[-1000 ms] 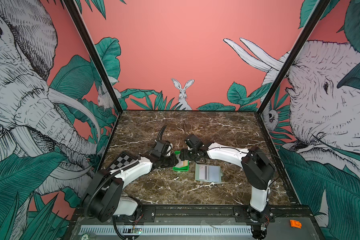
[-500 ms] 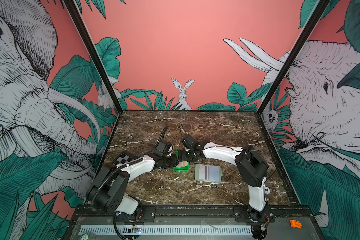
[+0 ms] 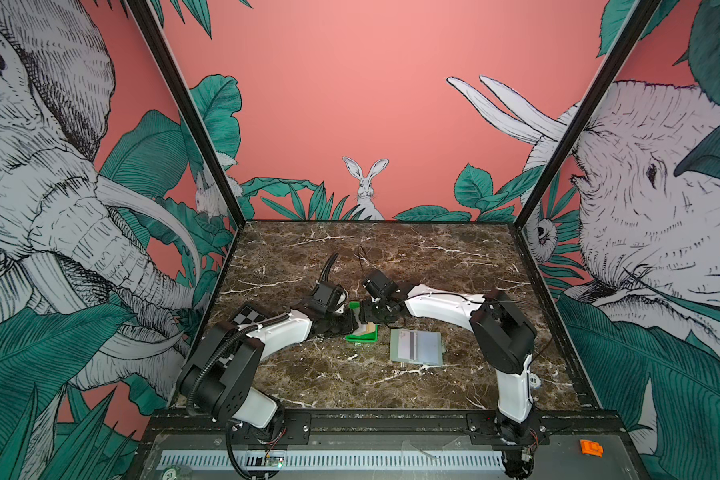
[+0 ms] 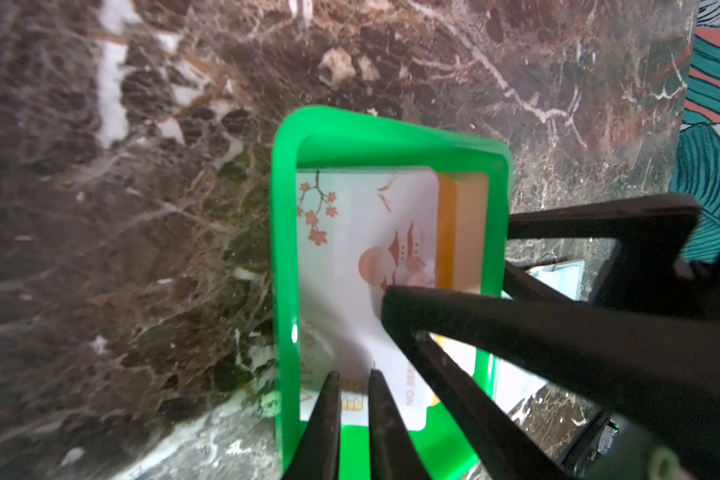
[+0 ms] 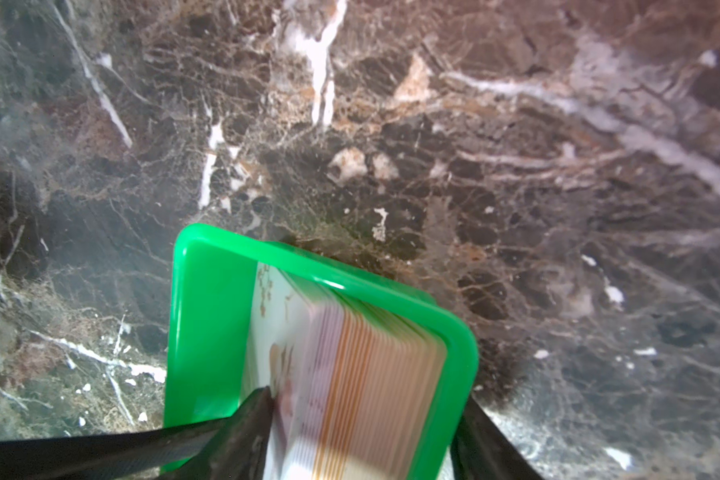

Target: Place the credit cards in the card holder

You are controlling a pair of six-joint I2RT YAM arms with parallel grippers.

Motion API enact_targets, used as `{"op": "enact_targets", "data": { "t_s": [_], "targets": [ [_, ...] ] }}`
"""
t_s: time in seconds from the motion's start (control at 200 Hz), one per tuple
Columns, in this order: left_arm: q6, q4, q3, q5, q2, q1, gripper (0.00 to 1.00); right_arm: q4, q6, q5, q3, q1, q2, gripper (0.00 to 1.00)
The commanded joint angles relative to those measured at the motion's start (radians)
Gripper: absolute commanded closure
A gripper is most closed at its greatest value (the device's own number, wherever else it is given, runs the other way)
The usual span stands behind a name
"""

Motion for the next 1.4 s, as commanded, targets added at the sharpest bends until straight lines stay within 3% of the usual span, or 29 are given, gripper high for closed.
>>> {"op": "enact_targets", "data": {
  "t_s": [0.0, 0.765, 1.395],
  "targets": [
    [-0.011, 0.020, -0.018, -0.003, 0.000, 0.006, 0.84, -0.052, -0.035, 0.048, -0.007, 0.006, -0.035, 0.40],
    [-0.038, 0.051, -0.031, 0.014, 0.015, 0.002, 0.85, -0.164, -0.095, 0.139, 0.012, 0.004, -0.069, 0.35],
    [-0.057, 0.067, -0.016, -0.011, 0.059, -0.049, 0.84, -0.064, -0.065, 0.066, -0.086, 0.004, -0.176, 0.31]
  ]
}}
